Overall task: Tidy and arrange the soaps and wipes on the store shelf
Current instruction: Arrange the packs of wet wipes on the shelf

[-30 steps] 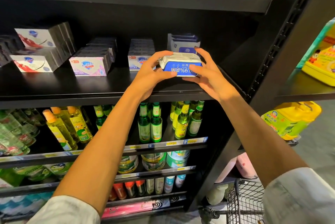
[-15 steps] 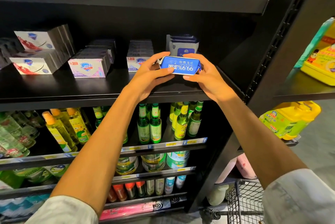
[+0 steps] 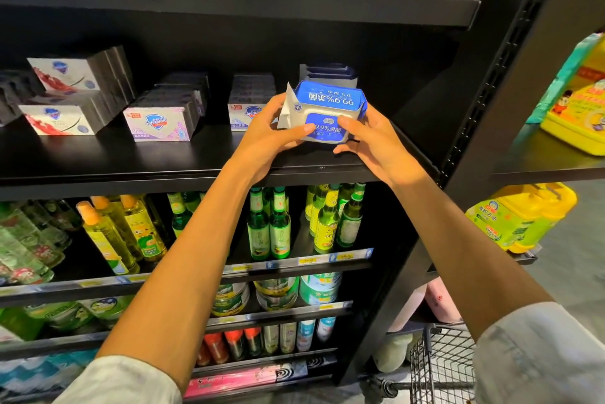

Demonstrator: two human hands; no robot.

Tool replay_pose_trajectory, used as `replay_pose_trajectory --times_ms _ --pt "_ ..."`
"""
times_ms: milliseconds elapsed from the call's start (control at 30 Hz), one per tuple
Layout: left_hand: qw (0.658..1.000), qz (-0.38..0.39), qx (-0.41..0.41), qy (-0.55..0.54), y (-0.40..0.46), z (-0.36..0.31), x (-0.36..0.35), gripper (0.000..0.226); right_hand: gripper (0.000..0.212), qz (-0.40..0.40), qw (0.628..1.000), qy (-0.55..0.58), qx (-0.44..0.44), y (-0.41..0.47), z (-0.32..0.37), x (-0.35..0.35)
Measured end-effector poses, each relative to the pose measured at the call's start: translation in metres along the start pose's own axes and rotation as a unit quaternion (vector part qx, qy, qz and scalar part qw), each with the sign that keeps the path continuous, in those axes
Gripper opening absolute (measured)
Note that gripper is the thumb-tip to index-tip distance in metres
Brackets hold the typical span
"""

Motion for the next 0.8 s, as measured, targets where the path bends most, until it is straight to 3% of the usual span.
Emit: replay_pose_trajectory --times_ms 500,600,800 --pt "0.989 -0.092 0.018 0.111 -0.023 -0.007 0.021 0.057 0.049 0.015 0.991 -0.129 -0.039 0.009 -0.01 -0.002" --pt "0.983 -0.112 0.017 0.143 -0.042 -0.012 0.041 0.054 0.051 0.049 0.969 -0.239 -0.043 0.012 -0.011 -0.005" --pt "0.972 -0.153 0.043 0.173 -0.069 -0.022 0.08 0.053 0.067 0.116 0.887 -0.445 -0.038 0.009 -0.013 -0.015"
Point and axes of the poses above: each hand's wrist, its own y-axis towards the middle knuckle, its own x-axis out of the back of the hand, z = x × y, the point moved 3 cm from there along y, towards the middle knuckle, and after that the axes turned 9 degrees about z, right-handed, at the moved point
